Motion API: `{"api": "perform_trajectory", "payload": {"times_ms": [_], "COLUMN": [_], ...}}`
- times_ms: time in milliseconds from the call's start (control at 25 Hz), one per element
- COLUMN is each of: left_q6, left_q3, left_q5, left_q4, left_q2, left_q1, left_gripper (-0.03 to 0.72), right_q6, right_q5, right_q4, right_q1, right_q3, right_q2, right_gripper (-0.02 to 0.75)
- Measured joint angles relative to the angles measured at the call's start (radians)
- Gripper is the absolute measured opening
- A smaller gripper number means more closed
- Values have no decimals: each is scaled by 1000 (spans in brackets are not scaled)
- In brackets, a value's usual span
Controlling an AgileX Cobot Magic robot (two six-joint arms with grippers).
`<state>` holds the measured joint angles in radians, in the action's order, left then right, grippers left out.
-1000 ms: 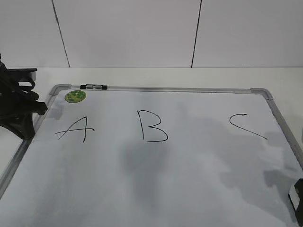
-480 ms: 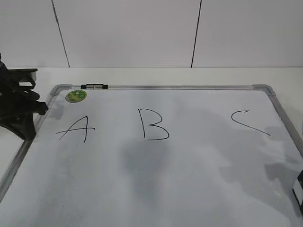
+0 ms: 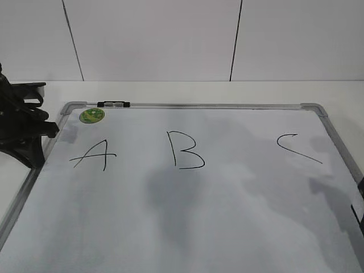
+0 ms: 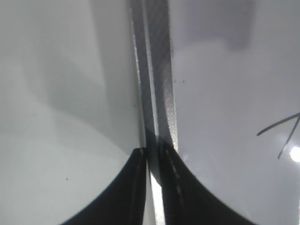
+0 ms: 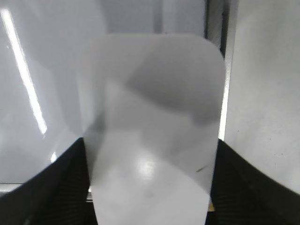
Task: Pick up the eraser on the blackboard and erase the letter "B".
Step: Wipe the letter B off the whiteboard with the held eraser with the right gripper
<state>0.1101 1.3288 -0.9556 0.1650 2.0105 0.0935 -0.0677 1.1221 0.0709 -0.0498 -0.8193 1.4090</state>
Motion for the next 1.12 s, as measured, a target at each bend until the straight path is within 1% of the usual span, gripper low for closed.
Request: {"api": "perform_trajectory", "payload": {"times_ms": [80,400,560,640,760,880,960,1120], "left_q6": [0,0,0,0,0,0,0,0], "left_q3": [0,2,2,2,2,2,2,2], "left_q5": [0,-3,-5,-5,-7,-7,-7,-9], "left_q4": [0,0,0,0,0,0,0,0], "left_q2": [0,0,0,0,0,0,0,0], "left_q1": [0,0,0,0,0,0,0,0], "left_gripper": [81,81,81,81,81,81,81,81], "right_q6": [0,0,49,54,42,-6,-27,-37], "right_q5": [11,27,22,26,60,92,100,101], "right_q4": [10,112,182,186,143,56,22,5], "right_q1": [0,0,-3,-12,-70,-163,-206,-275], "right_q3": [-20,-176,-235,-267,-346,-452,-533,-712], "right_q2": [0,0,18,43,117,212,268,414], "right_gripper": [534,534,534,534,534,534,534,534]}}
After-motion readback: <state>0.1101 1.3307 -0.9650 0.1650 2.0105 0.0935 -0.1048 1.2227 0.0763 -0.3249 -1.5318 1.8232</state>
